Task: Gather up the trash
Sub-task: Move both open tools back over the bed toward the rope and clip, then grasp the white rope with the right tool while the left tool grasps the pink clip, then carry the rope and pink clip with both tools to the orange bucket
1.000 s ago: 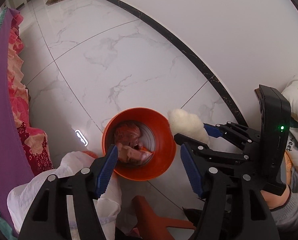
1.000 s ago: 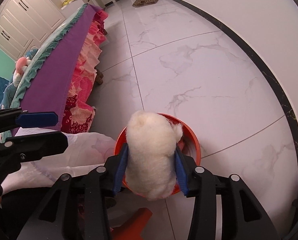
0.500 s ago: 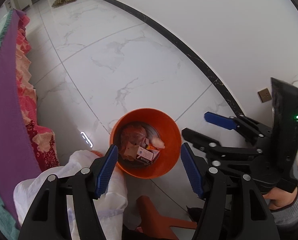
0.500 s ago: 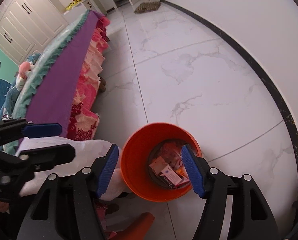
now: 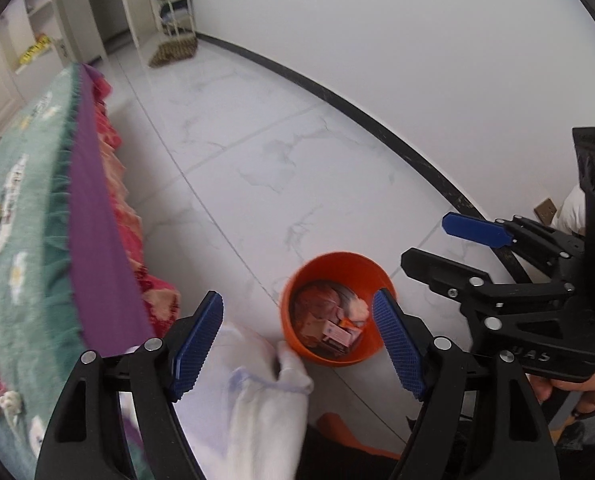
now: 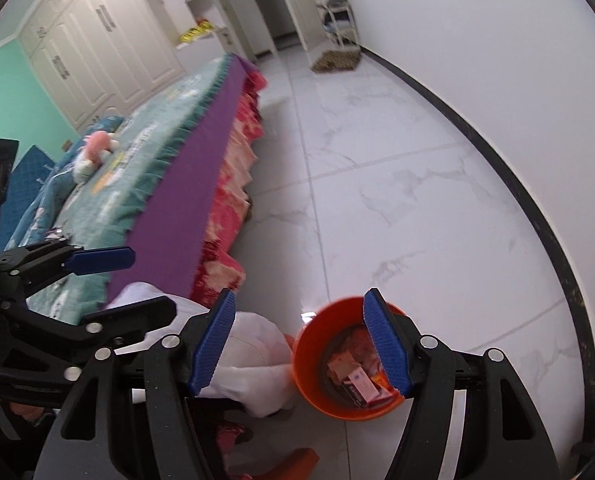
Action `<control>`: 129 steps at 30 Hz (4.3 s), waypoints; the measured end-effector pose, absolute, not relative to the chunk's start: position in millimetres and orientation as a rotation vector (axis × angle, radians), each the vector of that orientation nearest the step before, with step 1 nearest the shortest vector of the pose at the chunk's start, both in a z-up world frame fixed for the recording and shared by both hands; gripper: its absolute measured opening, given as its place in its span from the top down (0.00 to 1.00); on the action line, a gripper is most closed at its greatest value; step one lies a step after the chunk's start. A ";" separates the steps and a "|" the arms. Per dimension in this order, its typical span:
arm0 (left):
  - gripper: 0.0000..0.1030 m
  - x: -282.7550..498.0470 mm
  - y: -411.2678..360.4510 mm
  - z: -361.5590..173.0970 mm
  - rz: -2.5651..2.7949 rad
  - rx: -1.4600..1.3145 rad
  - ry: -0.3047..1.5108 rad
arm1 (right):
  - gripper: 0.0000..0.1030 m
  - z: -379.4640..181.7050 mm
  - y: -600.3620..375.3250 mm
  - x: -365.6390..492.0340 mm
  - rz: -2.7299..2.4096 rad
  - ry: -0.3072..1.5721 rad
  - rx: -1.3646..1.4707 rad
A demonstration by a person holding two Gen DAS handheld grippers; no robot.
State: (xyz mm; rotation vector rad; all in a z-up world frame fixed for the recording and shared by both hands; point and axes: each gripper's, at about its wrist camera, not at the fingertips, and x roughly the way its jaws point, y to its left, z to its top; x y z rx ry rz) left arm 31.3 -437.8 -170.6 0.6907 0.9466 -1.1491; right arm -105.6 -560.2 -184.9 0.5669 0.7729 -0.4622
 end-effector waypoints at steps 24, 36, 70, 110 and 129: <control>0.18 127.6 -229.0 -96.6 -0.695 0.361 0.826 | 0.35 -90.7 -378.3 50.7 0.012 0.728 0.262; 0.18 172.6 -129.3 -103.4 -0.503 0.252 0.887 | 0.35 -96.1 -294.6 133.9 0.207 0.785 0.169; 0.18 334.5 -72.9 -200.6 -0.345 0.107 1.149 | 0.52 -236.1 -218.8 339.5 0.421 1.060 -0.027; 0.58 362.1 -112.1 -232.6 -0.245 0.031 1.155 | 0.71 -222.8 -286.0 323.3 0.361 0.986 0.114; 0.58 265.4 -95.6 -180.0 -0.306 0.145 1.087 | 0.71 -178.2 -266.1 267.4 0.370 0.924 0.135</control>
